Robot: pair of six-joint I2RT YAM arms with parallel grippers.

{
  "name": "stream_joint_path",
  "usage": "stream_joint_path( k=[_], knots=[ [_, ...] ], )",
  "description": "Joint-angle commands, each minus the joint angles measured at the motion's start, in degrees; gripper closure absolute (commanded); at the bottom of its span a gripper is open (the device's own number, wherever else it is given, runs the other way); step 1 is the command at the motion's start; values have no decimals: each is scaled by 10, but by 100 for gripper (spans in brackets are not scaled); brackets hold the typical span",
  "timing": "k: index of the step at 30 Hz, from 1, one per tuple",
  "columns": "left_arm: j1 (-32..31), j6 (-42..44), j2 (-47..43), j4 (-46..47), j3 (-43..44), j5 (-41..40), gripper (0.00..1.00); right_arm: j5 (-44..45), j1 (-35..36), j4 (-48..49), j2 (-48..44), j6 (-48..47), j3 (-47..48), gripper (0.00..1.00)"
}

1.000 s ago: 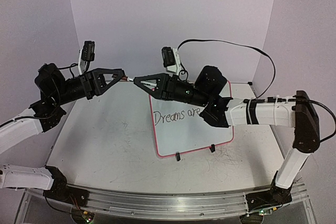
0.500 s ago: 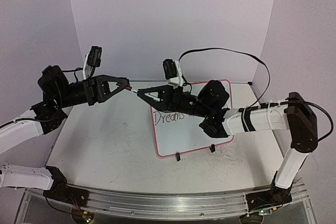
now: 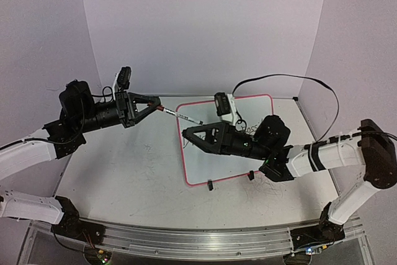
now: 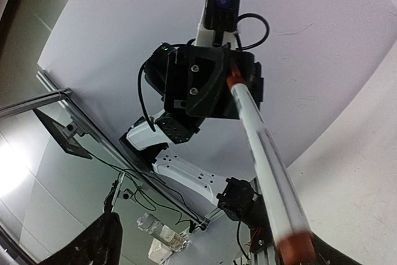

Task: Write a sentence on the whiteboard
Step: Insert the whiteboard marker without the cap into the pen cap, then put down the whiteboard marker at the center of the board.

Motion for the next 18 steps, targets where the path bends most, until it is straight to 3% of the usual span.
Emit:
stream_joint_path(
  k=[1, 4, 8, 12, 18],
  knots=[
    [10, 12, -34, -99, 42, -49, 100, 50, -19, -33, -107, -62, -70, 12],
    [14, 71, -50, -277, 87, -120, 100, 120, -23, -166, -195, -136, -105, 9],
    [33, 117, -48, -432, 123, -151, 100, 232, -23, -332, -320, -227, -122, 7],
    [61, 147, 2, -485, 109, -84, 100, 303, -23, -432, -398, -281, -116, 5],
    [112, 231, 133, -491, 81, -24, 100, 327, -23, -486, -439, -308, -103, 5]
  ],
)
